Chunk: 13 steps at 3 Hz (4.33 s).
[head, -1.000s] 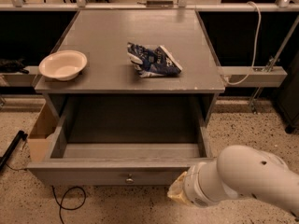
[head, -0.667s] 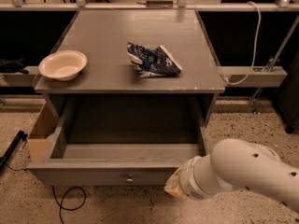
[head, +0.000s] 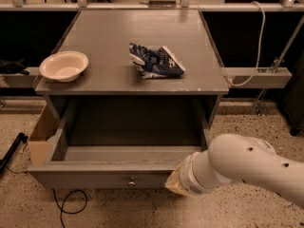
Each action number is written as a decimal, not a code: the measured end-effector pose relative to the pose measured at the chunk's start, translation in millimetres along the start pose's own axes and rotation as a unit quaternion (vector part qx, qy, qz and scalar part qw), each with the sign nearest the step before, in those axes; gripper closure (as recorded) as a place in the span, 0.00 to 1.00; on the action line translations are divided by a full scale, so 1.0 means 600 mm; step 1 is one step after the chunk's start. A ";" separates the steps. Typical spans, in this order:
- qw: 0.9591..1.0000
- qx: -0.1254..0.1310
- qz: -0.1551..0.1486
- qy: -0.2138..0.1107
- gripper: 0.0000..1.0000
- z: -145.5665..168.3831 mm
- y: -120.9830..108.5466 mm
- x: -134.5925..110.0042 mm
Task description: Close top drawer
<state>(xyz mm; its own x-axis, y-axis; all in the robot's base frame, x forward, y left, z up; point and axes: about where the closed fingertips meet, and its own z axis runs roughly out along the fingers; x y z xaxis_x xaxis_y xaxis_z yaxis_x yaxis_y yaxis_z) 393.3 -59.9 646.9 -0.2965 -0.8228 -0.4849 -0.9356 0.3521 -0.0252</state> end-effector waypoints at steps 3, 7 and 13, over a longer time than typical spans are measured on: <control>1.000 0.001 -0.001 0.002 0.15 0.000 0.000 -0.002; 0.998 0.030 -0.044 0.030 0.00 0.044 -0.048 -0.085; 0.999 0.034 -0.040 -0.003 1.00 0.041 -0.145 -0.090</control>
Offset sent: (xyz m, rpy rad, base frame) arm -0.0004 -0.0002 0.0002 0.0001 -0.0006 0.0002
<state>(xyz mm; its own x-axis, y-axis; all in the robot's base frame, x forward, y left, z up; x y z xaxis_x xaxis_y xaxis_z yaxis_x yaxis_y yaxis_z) 495.4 -35.3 653.8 -0.2199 -0.8470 -0.4840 -0.9409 0.3152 -0.1241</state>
